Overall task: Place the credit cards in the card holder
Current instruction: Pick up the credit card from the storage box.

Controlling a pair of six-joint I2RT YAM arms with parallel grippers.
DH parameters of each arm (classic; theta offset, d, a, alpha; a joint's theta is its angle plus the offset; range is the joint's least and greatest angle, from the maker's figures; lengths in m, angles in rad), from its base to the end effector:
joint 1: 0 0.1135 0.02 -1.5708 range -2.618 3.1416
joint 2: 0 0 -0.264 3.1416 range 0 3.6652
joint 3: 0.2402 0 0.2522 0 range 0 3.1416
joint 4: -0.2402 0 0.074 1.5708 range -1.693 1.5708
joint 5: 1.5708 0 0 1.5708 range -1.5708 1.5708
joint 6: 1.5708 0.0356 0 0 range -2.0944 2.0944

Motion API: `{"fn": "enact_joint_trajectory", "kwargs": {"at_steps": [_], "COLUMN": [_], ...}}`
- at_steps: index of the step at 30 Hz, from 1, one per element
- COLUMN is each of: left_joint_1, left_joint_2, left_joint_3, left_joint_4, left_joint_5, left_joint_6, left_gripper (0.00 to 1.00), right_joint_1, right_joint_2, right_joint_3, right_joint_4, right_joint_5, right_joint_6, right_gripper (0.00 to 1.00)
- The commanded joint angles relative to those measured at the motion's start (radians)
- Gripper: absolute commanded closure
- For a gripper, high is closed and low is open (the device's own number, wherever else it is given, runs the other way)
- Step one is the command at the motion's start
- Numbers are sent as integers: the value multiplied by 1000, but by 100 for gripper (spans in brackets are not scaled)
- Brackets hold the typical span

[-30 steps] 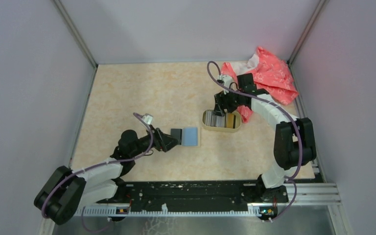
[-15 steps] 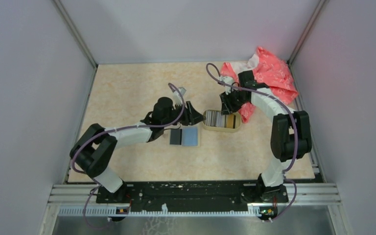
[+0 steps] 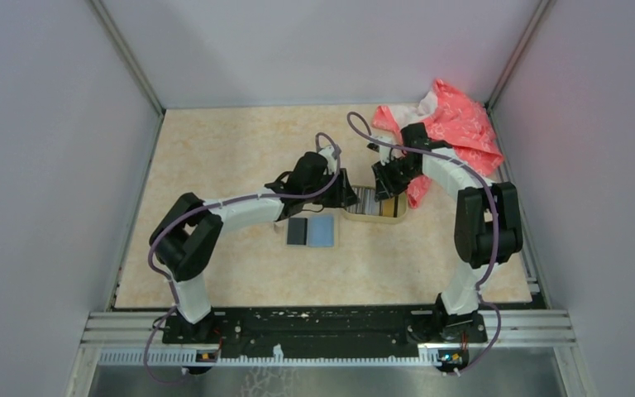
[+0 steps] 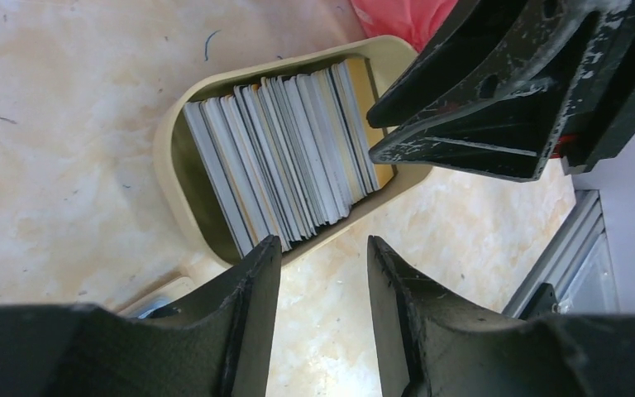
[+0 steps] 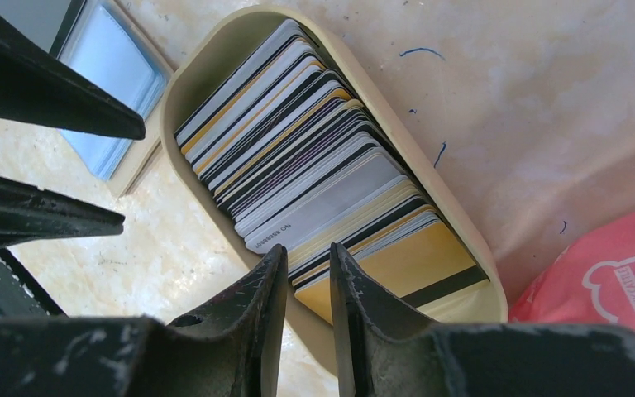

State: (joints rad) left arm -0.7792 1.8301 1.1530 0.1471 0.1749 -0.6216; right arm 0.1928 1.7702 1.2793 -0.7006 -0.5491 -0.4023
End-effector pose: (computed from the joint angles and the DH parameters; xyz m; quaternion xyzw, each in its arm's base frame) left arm 0.2876 -0.2927 0.2068 0.1113 0.8582 -0.3772 0.3299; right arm 0.3451 0.0863 0.2128 -0.3260 0.8888 0.2458 0.2083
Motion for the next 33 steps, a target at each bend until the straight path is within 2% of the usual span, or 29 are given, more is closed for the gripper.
{"fn": "enact_joint_trajectory", "kwargs": {"at_steps": [1,6,21,33], "left_joint_1": [0,0,0,0], "left_joint_2": [9,27,68,117], "left_joint_3": [39,56,132,190], "left_joint_4": [-1,9,-96,-126], "left_joint_5": [25,54,-37,-26], "left_joint_6": [64,58,-9,28], "left_gripper": [51,52,55,54], "right_joint_1": [-8,-9,-8,-9], "right_joint_2": [3,3,0,8], "right_joint_3": [55,56,60,59], "right_joint_4": [-1,-2,-7,-9], "right_joint_5": [-29,-29,-38,-31], "right_joint_6": [-21,-22,-26,-29], "right_gripper": [74,74,74,74]}}
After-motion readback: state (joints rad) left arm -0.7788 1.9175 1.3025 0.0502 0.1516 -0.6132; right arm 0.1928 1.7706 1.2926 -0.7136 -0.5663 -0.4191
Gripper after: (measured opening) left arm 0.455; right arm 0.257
